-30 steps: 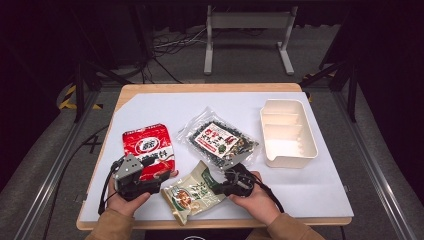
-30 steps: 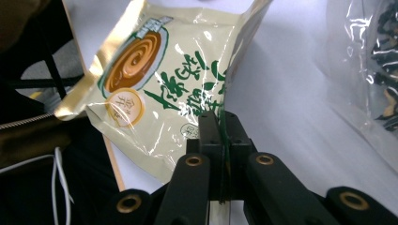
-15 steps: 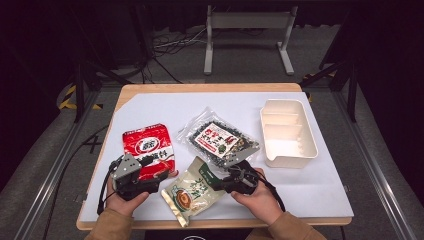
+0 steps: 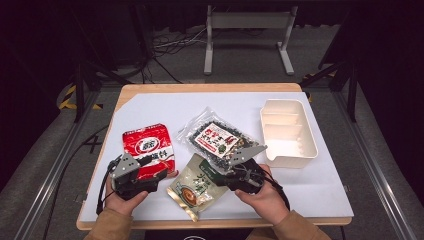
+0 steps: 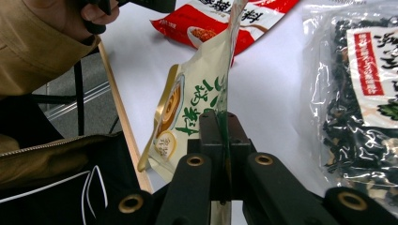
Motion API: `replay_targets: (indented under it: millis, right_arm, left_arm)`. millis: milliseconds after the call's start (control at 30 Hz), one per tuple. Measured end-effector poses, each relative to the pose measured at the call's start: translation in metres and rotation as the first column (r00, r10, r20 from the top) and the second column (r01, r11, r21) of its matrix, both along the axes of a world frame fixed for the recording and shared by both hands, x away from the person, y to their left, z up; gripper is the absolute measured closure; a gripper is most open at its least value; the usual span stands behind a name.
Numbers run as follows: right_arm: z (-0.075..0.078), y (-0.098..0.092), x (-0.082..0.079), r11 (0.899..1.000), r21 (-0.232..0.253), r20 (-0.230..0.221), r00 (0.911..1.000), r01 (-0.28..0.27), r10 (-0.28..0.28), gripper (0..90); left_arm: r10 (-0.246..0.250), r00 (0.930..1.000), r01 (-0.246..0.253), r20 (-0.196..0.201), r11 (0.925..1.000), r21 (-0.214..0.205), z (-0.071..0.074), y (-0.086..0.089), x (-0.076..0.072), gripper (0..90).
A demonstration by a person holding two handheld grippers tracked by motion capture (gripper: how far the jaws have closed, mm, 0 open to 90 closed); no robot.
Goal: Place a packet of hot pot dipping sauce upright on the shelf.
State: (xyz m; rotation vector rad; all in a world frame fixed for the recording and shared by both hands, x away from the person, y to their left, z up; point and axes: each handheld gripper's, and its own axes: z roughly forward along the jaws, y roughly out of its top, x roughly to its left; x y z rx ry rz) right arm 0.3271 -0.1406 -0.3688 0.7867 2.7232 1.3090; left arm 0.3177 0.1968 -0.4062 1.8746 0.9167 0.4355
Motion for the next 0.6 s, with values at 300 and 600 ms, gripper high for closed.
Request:
replay_targets:
  millis: [300, 600]
  right_arm:
    - [0.024, -0.004, -0.004, 1.000, -0.017, 0.077, 0.9969, -0.012, 0.013, 89.5]
    - [0.045, -0.010, -0.003, 0.998, -0.060, 0.138, 0.9903, -0.005, 0.013, 89.5]
  left_arm:
    - [0.005, 1.0000, -0.005, -0.002, 1.0000, -0.002, 0.000, 0.002, 0.000, 27.7]
    - [0.015, 0.9999, -0.015, -0.002, 0.9999, -0.003, 0.000, 0.004, 0.001, 27.7]
